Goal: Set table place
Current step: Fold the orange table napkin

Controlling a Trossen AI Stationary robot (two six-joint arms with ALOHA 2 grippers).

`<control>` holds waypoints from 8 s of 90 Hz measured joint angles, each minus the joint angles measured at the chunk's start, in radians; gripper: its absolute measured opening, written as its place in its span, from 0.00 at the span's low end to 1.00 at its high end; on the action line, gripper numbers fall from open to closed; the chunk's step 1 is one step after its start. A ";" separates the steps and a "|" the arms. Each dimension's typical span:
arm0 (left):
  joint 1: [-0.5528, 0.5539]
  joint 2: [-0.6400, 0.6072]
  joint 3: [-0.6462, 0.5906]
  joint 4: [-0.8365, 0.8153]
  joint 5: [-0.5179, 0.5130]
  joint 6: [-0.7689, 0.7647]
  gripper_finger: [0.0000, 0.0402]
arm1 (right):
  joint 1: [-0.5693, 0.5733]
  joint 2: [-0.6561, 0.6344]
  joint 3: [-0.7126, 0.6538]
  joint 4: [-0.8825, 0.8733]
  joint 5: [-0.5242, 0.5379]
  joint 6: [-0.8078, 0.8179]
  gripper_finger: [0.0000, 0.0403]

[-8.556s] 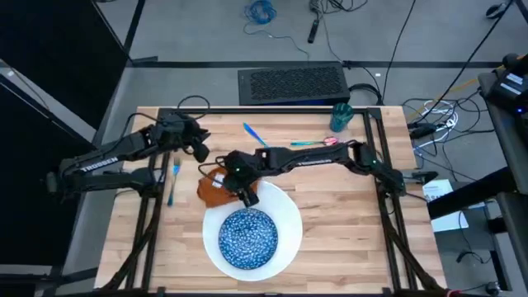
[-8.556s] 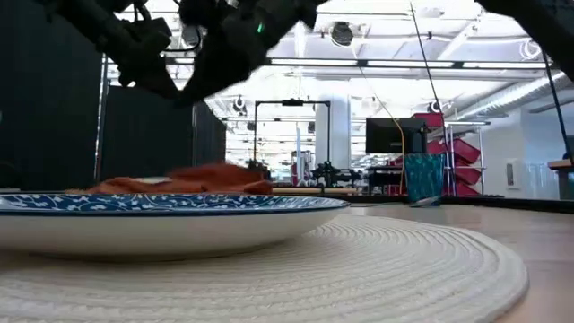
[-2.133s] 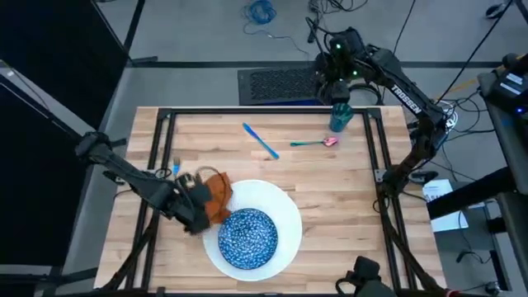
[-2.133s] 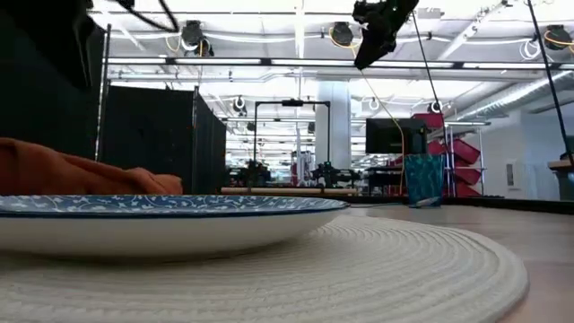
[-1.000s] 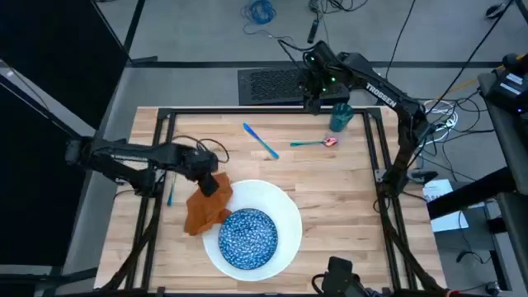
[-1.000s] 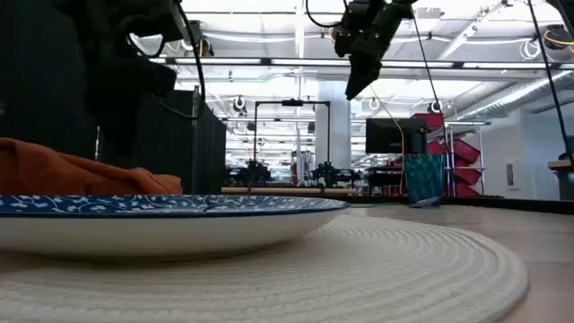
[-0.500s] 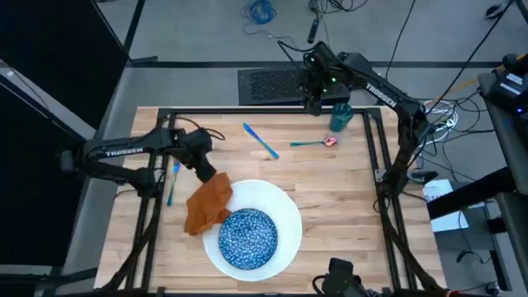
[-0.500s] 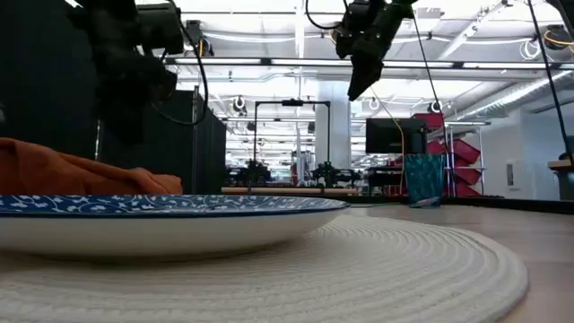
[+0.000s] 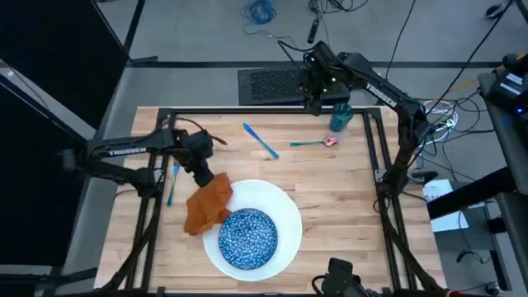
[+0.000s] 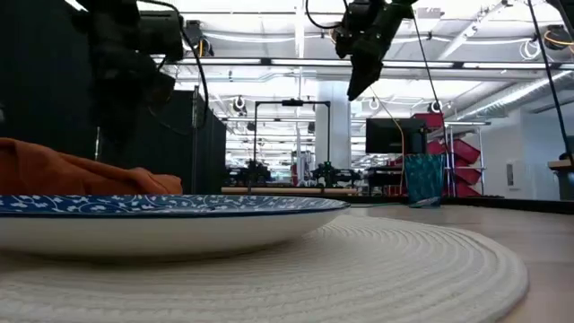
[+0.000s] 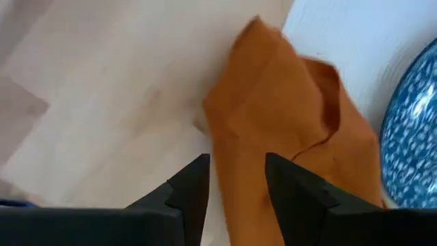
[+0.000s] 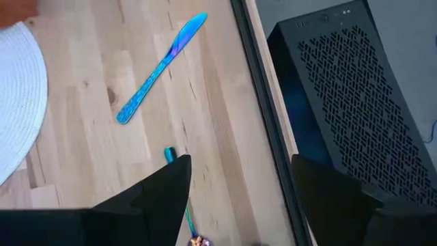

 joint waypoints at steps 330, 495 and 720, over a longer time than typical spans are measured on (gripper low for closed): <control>-0.219 0.050 0.261 -0.097 -0.508 0.055 0.01 | 0.008 0.000 0.000 0.000 -0.024 0.009 0.59; -0.055 0.428 0.099 0.375 -0.350 0.006 0.32 | 0.062 0.045 0.000 -0.002 -0.175 0.020 0.59; -0.539 0.291 0.275 -0.034 -0.459 -0.252 0.29 | 0.101 0.062 0.000 -0.012 -0.234 0.012 0.59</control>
